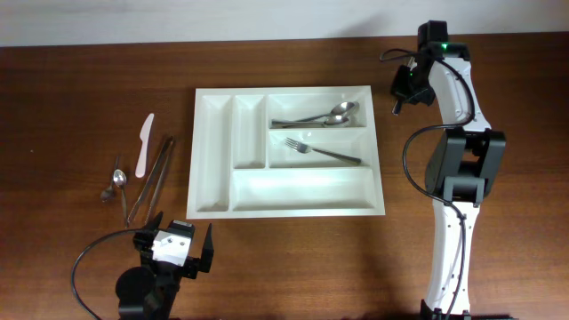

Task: Pack container

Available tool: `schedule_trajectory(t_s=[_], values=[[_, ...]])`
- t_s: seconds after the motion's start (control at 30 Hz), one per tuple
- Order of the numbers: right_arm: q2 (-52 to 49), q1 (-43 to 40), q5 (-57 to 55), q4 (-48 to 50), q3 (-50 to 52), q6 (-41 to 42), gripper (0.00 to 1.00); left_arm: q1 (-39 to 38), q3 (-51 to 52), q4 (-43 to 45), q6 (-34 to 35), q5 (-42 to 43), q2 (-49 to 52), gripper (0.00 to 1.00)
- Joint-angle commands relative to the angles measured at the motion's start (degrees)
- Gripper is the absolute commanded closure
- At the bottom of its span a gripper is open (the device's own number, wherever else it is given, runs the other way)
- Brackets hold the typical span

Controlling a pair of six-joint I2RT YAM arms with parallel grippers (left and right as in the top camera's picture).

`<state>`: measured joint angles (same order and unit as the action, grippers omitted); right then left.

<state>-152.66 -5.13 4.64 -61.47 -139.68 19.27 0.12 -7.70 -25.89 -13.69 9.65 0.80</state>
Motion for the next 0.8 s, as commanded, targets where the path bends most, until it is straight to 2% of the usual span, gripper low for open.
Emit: schedule_trajectory(t_s=[0.0, 0.37, 0.77], values=[[-5.86, 0.87, 0.22, -0.90, 0.76, -0.57, 0.96, 0.13, 0.26, 0.15, 0.79, 0.57, -0.35, 0.01], [-5.84, 0.87, -0.83, -1.51, -0.31, -1.05, 0.96, 0.13, 0.26, 0.15, 0.79, 0.57, -0.35, 0.01], [-5.51, 0.87, -3.61, -4.42, -9.29, -2.51, 0.96, 0.13, 0.26, 0.15, 0.79, 0.59, -0.35, 0.01]])
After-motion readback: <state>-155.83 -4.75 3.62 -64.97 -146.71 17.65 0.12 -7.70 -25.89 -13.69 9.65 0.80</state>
